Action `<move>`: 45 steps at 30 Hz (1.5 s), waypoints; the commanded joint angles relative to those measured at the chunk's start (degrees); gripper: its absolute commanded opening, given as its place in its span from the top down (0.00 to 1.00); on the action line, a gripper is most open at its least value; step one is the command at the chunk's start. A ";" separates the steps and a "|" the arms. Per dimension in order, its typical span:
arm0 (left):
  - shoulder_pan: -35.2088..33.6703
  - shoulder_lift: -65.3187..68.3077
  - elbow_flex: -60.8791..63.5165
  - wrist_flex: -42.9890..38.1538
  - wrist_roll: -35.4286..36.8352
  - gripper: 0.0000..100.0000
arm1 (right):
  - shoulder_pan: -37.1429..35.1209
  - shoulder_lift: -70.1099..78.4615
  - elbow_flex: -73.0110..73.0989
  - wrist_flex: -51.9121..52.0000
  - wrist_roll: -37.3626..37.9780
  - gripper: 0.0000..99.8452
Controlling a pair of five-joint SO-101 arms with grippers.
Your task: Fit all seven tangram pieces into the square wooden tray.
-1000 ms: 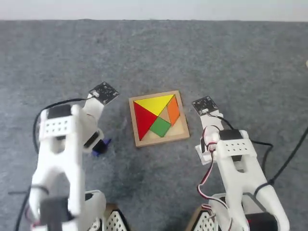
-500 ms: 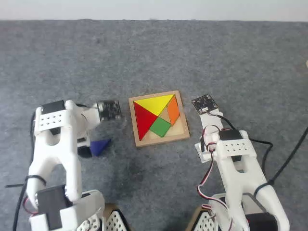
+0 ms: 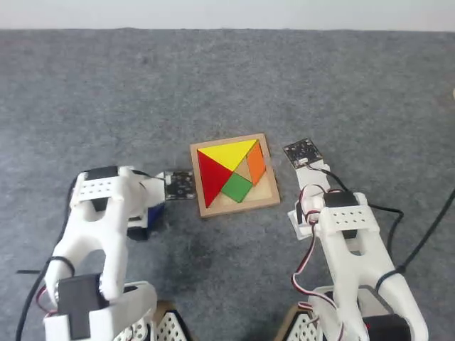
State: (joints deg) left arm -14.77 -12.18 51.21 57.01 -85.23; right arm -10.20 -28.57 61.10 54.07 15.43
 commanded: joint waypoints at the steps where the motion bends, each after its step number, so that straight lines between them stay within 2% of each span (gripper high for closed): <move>1: 1.49 -0.18 0.04 -2.37 1.14 0.70 | 0.57 0.57 -0.18 -0.84 -0.53 0.73; 8: 2.02 -0.09 0.22 -2.20 -0.97 0.70 | 0.57 0.57 -0.18 -0.84 -0.53 0.73; 18: -2.11 -0.09 2.07 -2.55 -6.15 0.70 | 0.57 0.57 -0.18 -0.84 -0.53 0.73; 38: -2.29 4.75 0.13 -1.85 -5.71 0.84 | 0.57 0.57 -0.18 -0.75 -0.53 0.73; 45: -0.44 4.75 -4.09 -0.97 0.26 0.85 | 0.57 0.57 -0.18 -0.75 -0.53 0.73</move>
State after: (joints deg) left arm -16.26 -7.87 51.47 57.10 -87.34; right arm -10.20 -28.57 61.10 54.07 15.43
